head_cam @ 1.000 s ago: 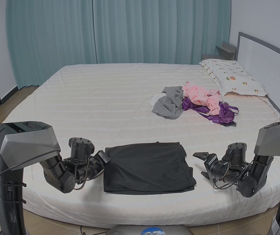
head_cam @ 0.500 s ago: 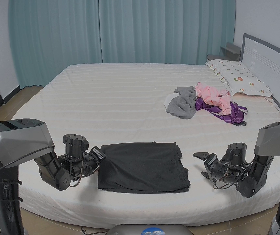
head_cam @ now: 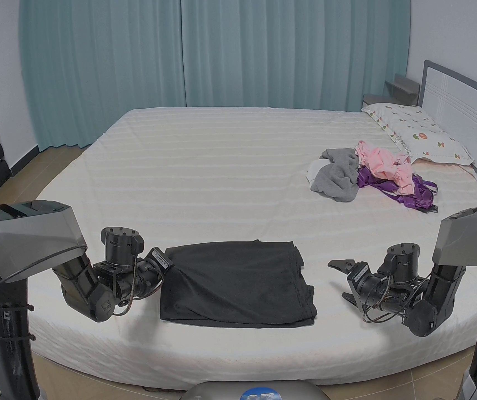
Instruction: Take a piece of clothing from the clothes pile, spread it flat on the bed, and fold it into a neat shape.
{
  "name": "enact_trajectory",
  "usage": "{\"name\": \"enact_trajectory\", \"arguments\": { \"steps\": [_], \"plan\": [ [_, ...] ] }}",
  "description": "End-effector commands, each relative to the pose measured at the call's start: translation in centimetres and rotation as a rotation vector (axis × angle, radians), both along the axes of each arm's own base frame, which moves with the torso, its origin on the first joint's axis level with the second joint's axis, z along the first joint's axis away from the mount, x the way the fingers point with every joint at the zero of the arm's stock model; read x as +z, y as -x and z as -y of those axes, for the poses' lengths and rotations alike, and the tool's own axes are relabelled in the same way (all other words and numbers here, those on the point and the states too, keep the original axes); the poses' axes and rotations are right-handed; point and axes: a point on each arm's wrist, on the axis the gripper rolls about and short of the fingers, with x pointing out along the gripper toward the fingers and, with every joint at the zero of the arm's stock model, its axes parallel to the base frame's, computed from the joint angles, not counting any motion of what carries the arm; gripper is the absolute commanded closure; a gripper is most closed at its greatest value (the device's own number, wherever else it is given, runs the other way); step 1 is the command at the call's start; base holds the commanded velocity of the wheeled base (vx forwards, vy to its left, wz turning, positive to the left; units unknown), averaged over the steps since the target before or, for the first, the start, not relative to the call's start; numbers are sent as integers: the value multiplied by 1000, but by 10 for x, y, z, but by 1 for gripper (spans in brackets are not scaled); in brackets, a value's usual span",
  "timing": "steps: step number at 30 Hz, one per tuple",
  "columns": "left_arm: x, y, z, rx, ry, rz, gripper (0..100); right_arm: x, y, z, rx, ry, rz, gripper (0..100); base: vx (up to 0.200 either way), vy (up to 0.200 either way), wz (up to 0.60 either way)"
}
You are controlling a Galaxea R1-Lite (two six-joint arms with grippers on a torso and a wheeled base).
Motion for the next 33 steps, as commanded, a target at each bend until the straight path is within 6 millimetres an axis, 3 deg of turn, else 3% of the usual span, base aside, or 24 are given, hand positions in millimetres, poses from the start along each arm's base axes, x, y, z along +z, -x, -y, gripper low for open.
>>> {"name": "enact_trajectory", "arguments": {
  "steps": [1,19,33],
  "plan": [
    [2,0,-4,8,2,2,100,-1,0,0,1,0,-2,0,0,200,0],
    [0,-2,-16,32,7,-9,100,-2,0,0,1,2,-3,0,0,200,0],
    [-5,4,-16,27,0,-34,100,-2,0,0,3,2,-4,0,0,0,0]
  ]
}}
